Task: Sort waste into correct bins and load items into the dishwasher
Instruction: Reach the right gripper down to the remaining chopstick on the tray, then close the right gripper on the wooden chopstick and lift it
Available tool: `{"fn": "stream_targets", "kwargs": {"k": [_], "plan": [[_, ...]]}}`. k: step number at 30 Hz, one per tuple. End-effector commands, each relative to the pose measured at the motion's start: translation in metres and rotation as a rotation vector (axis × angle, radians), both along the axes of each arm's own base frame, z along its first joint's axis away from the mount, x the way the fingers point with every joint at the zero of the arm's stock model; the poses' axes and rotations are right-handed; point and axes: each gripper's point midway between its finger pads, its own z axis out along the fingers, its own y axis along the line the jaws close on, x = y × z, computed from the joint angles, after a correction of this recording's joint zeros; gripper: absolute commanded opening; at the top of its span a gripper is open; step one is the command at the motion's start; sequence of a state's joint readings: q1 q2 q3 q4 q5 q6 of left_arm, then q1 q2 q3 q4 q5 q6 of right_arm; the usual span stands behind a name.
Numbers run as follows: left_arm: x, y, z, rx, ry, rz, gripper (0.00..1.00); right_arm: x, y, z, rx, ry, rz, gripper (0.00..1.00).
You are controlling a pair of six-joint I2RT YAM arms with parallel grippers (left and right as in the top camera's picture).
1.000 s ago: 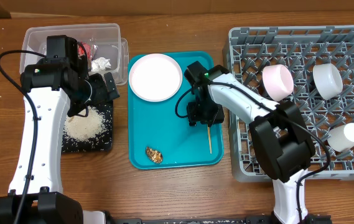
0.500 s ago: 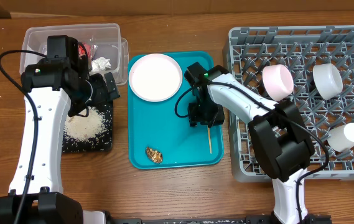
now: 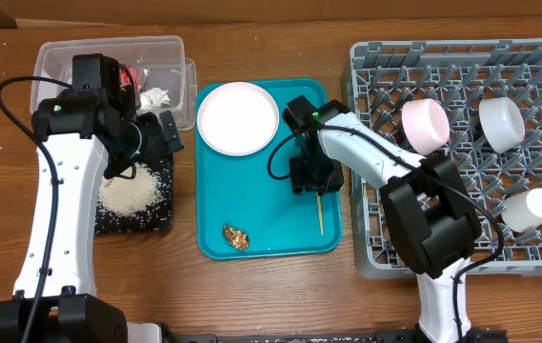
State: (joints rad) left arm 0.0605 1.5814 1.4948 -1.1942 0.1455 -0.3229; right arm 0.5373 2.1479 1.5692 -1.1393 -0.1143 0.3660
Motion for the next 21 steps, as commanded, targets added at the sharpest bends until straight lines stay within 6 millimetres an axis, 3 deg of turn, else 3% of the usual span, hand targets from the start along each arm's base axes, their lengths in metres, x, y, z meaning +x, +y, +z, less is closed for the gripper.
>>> {"fn": "stream_targets", "kwargs": {"k": [1, 7, 21], "plan": [[0.0017, -0.0013, 0.011, 0.002, -0.032, -0.006, 1.0, -0.0005, -0.002, -0.0034, -0.015, 0.006, -0.004, 0.5], [0.0011, -0.0014, 0.0108, 0.002, -0.029, -0.006, 1.0, -0.0015, -0.0026, -0.0034, -0.017, 0.01, -0.004, 0.32], [0.0009, -0.0013, 0.0107, 0.002, -0.028, -0.006, 1.0, -0.0045, -0.0044, -0.003, -0.025, 0.022, -0.004, 0.2]]}}
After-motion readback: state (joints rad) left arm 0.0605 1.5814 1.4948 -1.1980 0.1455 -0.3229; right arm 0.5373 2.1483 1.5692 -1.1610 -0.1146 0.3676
